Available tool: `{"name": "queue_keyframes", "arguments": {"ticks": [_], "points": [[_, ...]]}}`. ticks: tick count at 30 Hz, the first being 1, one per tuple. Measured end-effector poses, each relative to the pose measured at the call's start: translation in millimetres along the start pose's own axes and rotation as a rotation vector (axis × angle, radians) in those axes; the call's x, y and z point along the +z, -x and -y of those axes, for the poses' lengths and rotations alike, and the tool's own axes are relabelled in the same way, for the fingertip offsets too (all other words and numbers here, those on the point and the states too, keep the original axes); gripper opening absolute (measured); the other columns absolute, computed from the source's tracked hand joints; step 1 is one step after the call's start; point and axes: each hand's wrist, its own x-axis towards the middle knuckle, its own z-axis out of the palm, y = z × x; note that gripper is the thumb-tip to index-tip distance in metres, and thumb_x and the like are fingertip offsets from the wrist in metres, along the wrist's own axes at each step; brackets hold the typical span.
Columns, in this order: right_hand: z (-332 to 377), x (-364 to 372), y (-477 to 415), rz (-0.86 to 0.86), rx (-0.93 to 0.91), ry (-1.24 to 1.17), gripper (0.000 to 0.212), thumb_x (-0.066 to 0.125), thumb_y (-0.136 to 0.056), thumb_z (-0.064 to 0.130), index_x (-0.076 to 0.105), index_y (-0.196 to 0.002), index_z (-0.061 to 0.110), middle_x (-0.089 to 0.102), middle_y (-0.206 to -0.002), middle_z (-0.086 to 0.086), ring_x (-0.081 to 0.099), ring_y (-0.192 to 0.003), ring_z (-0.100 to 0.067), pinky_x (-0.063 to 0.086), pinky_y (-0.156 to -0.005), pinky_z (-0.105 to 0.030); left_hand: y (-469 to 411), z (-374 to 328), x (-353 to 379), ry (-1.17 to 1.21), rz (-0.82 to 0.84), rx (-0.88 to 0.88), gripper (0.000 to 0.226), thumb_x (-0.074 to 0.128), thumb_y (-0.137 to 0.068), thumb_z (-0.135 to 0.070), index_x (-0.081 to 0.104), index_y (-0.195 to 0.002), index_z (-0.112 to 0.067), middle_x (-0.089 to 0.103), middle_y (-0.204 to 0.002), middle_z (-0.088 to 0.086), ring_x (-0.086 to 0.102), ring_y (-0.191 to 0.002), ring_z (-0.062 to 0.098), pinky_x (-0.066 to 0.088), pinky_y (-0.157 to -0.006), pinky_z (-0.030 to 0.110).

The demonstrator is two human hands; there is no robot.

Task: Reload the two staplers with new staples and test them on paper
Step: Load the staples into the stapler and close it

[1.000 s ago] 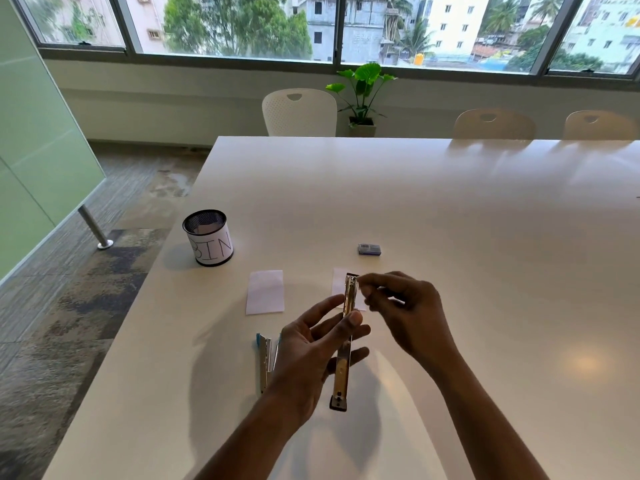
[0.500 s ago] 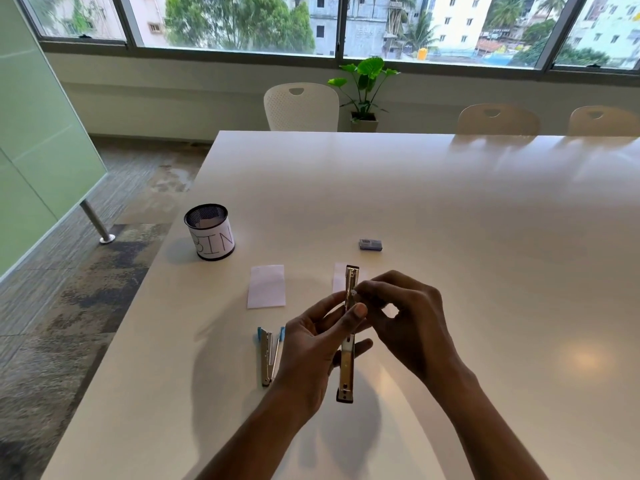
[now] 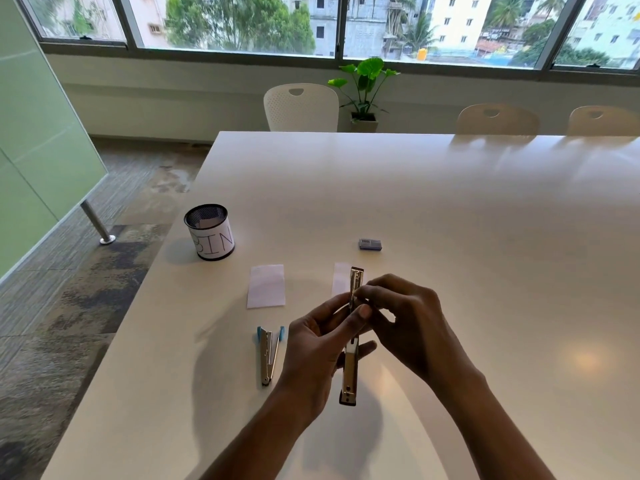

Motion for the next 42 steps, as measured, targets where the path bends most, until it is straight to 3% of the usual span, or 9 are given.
{"name": "queue_keyframes", "arguments": {"ticks": [6, 10, 13, 15, 18, 23, 29, 33, 42], "points": [[1, 3, 2, 0.015, 0.048, -0.044, 0.022, 0.077, -0.083, 0.007, 0.077, -0.105, 0.011, 0.069, -0.098, -0.001, 0.068, -0.085, -0.01, 0.057, -0.075, -0.017, 2, 1, 0, 0.001, -0.013, -0.002, 0.039, 0.07, -0.079, -0.016, 0.068, -0.119, -0.013, 0.076, -0.108, 0.008, 0.073, -0.103, 0.027, 0.061, -0.078, 0.045], [4, 4, 4, 0.0, 0.293, -0.191, 0.02, 0.074, -0.086, 0.008, 0.078, -0.104, 0.017, 0.067, -0.095, 0.008, 0.066, -0.087, -0.004, 0.053, -0.075, -0.01, 3, 0, 2, 0.016, -0.011, -0.006, 0.036, 0.07, -0.08, -0.015, 0.07, -0.115, -0.013, 0.077, -0.105, 0.009, 0.073, -0.101, 0.027, 0.062, -0.076, 0.043], [1, 6, 4, 0.024, 0.484, -0.307, 0.016, 0.075, -0.086, 0.014, 0.079, -0.099, 0.023, 0.07, -0.095, 0.014, 0.068, -0.088, -0.005, 0.054, -0.075, -0.012, 5, -1, 3, 0.019, -0.009, -0.017, 0.034, 0.069, -0.082, -0.014, 0.07, -0.116, -0.013, 0.076, -0.106, 0.01, 0.073, -0.102, 0.028, 0.061, -0.081, 0.047], [1, 7, 3, 0.002, 0.588, -0.446, 0.014, 0.077, -0.084, 0.015, 0.079, -0.094, 0.025, 0.074, -0.091, 0.01, 0.07, -0.089, -0.007, 0.057, -0.077, -0.02, 6, 0, 3, 0.016, -0.012, -0.019, 0.036, 0.069, -0.083, -0.014, 0.069, -0.119, -0.013, 0.076, -0.108, 0.01, 0.072, -0.103, 0.028, 0.06, -0.084, 0.05], [3, 5, 1, -0.007, 0.758, -0.776, 0.014, 0.078, -0.081, 0.009, 0.075, -0.095, 0.012, 0.076, -0.092, -0.007, 0.074, -0.088, -0.022, 0.059, -0.079, -0.032, 6, 0, 5, 0.012, -0.01, -0.017, 0.04, 0.07, -0.079, -0.017, 0.068, -0.119, -0.015, 0.076, -0.108, 0.008, 0.073, -0.103, 0.028, 0.061, -0.082, 0.047], [0, 5, -2, -0.027, 0.926, -1.016, 0.037, 0.076, -0.081, 0.003, 0.062, -0.115, 0.006, 0.069, -0.103, -0.019, 0.071, -0.094, -0.03, 0.058, -0.077, -0.031, 7, 1, 5, -0.001, -0.01, -0.004, 0.039, 0.071, -0.077, -0.019, 0.069, -0.116, -0.016, 0.077, -0.106, 0.007, 0.073, -0.1, 0.026, 0.062, -0.075, 0.04], [-7, 10, -9, -0.043, 0.898, -0.953, 0.04, 0.074, -0.083, 0.002, 0.061, -0.12, 0.011, 0.073, -0.098, -0.019, 0.071, -0.098, -0.037, 0.058, -0.09, -0.046, 9, 4, 7, -0.012, -0.038, -0.019, 0.037, 0.072, -0.076, -0.022, 0.071, -0.113, -0.019, 0.077, -0.104, 0.005, 0.074, -0.099, 0.026, 0.062, -0.074, 0.038], [-8, 12, -12, -0.033, 0.854, -0.883, 0.029, 0.074, -0.085, 0.006, 0.068, -0.113, 0.011, 0.075, -0.094, -0.016, 0.071, -0.095, -0.037, 0.058, -0.088, -0.049, 10, 3, 7, 0.023, -0.056, -0.037, 0.037, 0.074, -0.074, -0.022, 0.073, -0.111, -0.017, 0.077, -0.105, 0.006, 0.074, -0.099, 0.026, 0.062, -0.077, 0.042], [-18, 22, -8, -0.082, 0.808, -0.773, 0.017, 0.072, -0.088, 0.014, 0.072, -0.103, 0.006, 0.073, -0.082, -0.009, 0.067, -0.071, -0.018, 0.055, -0.063, -0.022, 12, 3, 10, 0.112, -0.062, -0.112, 0.034, 0.067, -0.081, -0.027, 0.07, -0.111, -0.011, 0.076, -0.108, 0.011, 0.073, -0.1, 0.031, 0.061, -0.08, 0.049]]}}
